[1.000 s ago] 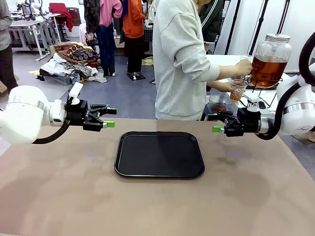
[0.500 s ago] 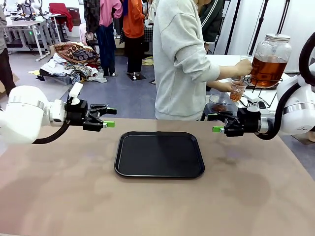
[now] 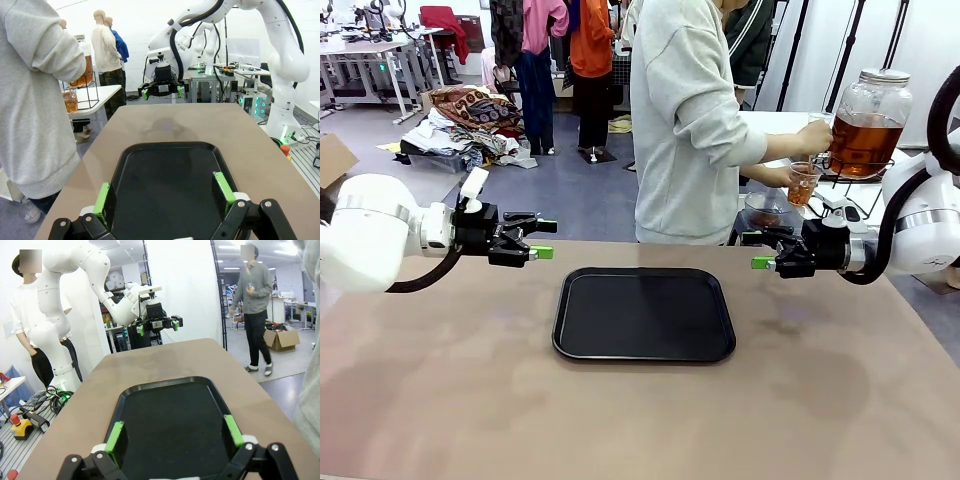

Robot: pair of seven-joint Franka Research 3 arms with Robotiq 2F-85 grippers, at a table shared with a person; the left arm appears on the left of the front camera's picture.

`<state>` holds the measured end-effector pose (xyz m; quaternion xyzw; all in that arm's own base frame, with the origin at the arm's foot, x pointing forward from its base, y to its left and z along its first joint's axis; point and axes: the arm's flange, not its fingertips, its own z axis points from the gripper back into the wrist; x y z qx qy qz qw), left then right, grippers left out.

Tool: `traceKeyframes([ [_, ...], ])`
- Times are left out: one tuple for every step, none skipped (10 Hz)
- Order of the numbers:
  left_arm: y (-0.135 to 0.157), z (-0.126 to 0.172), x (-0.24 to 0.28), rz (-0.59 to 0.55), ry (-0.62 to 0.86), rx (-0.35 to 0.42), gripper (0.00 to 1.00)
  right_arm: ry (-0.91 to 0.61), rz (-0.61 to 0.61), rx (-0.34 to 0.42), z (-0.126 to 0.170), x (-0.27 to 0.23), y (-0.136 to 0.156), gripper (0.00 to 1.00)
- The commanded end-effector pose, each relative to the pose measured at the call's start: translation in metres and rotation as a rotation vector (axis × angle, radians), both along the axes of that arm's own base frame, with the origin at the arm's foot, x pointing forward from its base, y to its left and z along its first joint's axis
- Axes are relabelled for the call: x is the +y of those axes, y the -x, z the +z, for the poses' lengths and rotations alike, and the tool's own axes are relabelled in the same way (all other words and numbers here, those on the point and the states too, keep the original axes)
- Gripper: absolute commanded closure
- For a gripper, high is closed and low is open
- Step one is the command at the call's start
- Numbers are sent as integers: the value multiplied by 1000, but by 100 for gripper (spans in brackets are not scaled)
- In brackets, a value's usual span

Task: Pour the drink into the iced cup.
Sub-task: Open the gripper to release the iced cup you were holding.

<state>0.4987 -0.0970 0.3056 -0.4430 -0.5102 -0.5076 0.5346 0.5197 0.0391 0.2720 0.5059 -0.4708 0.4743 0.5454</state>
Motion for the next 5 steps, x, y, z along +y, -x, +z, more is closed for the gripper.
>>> traceKeyframes([
  [-2, 1, -3, 13, 2, 7, 0, 1, 1, -2, 2, 0, -1, 0],
  [-2, 1, -3, 13, 2, 7, 0, 1, 1, -2, 2, 0, -1, 0],
  [-2, 1, -3, 13, 2, 7, 0, 1, 1, -2, 2, 0, -1, 0],
  [-2, 1, -3, 13, 2, 7, 0, 1, 1, -2, 2, 0, -1, 0],
  [-2, 1, -3, 13, 2, 7, 0, 1, 1, -2, 2, 0, -1, 0],
])
